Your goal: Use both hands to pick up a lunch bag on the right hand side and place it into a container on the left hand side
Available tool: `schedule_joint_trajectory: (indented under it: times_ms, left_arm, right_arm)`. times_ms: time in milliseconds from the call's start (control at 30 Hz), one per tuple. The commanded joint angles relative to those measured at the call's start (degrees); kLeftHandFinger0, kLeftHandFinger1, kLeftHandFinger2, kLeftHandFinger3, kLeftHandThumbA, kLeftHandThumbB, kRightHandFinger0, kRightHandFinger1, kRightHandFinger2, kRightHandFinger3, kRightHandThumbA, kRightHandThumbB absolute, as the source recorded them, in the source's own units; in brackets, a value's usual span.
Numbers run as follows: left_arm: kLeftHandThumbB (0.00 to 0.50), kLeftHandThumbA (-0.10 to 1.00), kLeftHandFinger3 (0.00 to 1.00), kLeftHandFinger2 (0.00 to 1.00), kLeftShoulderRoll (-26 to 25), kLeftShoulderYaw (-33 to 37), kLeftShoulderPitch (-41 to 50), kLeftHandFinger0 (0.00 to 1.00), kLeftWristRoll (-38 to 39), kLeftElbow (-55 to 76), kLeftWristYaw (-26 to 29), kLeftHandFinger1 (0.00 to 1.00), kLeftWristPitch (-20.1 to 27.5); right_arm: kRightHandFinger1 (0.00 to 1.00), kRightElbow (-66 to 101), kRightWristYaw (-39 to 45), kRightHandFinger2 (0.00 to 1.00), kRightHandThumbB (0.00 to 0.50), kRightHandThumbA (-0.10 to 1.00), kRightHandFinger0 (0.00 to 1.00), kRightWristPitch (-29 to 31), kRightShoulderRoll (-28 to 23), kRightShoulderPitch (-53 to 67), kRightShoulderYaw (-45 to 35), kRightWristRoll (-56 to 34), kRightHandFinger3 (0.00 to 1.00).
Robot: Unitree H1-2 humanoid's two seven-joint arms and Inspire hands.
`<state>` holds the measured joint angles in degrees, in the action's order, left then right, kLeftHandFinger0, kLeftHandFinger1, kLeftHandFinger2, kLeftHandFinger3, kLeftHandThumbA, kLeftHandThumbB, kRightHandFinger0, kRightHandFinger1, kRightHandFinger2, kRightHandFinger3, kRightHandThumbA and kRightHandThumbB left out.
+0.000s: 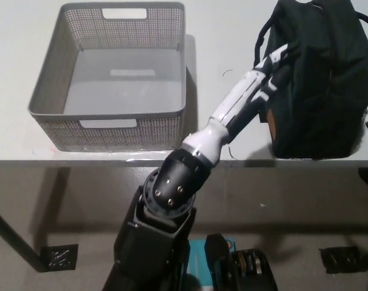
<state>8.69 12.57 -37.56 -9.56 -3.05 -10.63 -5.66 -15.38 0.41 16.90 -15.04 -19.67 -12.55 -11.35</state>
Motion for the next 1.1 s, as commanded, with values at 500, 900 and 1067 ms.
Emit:
schedule_joint_trajectory:
  times_ms: [500,900,1067]
  left_arm:
    - [0.383,1.0,1.0,1.0,0.0,-7.9,-21.6,1.0,3.8,-22.7,3.1,1.0,-1.8]
    - [0.488,1.0,1.0,1.0,-0.5,-13.7,-22.9,1.0,6.9,-26.3,5.3,1.0,-5.0]
    - [0.481,1.0,1.0,1.0,-1.6,-15.4,-24.0,1.0,7.0,-29.9,7.0,1.0,-2.4]
  right_arm:
    - [1.0,-11.9,8.1,1.0,0.337,1.0,1.0,-4.5,-3.5,-17.1,-3.1,-10.9,1.0]
    - [1.0,-14.0,10.9,1.0,0.287,1.0,1.0,-5.6,-2.9,-16.0,-3.8,-13.7,1.0]
    - [1.0,-15.6,11.1,1.0,0.361,1.0,1.0,-5.3,-3.2,-16.6,-4.1,-13.7,1.0]
